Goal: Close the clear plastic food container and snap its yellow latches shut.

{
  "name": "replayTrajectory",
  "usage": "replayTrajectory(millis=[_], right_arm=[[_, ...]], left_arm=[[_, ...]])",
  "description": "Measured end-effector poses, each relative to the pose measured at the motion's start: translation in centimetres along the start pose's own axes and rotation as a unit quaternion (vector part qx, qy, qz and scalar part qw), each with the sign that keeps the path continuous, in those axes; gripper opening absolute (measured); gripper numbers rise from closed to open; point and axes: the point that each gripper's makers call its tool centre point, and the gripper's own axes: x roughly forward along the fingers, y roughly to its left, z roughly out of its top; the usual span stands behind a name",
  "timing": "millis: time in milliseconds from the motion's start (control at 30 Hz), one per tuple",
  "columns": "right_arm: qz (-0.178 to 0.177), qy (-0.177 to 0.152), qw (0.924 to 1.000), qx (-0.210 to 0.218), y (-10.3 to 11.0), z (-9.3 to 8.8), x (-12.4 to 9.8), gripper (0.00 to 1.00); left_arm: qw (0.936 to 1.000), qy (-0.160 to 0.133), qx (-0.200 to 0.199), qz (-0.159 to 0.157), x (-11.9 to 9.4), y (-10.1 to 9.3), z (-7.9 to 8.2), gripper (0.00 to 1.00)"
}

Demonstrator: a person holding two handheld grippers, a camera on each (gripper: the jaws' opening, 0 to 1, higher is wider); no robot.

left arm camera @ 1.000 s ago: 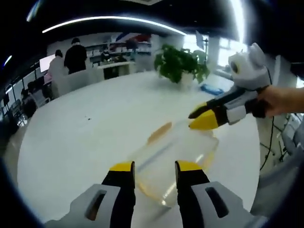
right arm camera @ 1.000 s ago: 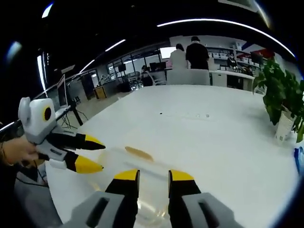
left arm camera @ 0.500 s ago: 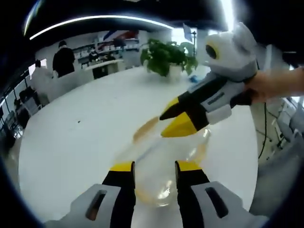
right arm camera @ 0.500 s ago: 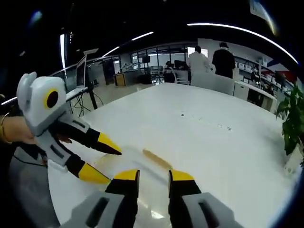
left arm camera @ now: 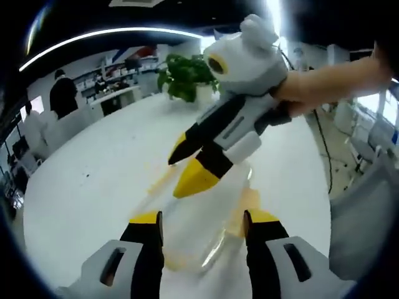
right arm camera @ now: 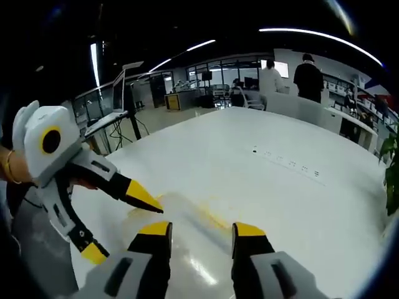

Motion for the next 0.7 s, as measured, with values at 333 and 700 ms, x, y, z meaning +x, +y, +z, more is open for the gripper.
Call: replayTrajectory(millis=[333,700], right_arm=[[0.046,0.053,0.9957,-0.061,0.1,-0.5,0.6,0.39],[0.098,0.092,0.9869,-0.089,0.5,-0.3,1.4,0.39]], left_arm=[[0.9942,0.051,0.089,0.034,0.4,0.8,-1.9,0.53],[0.9910,0.047,0.123,0.027,0.9,0.2,-1.6,0.51]])
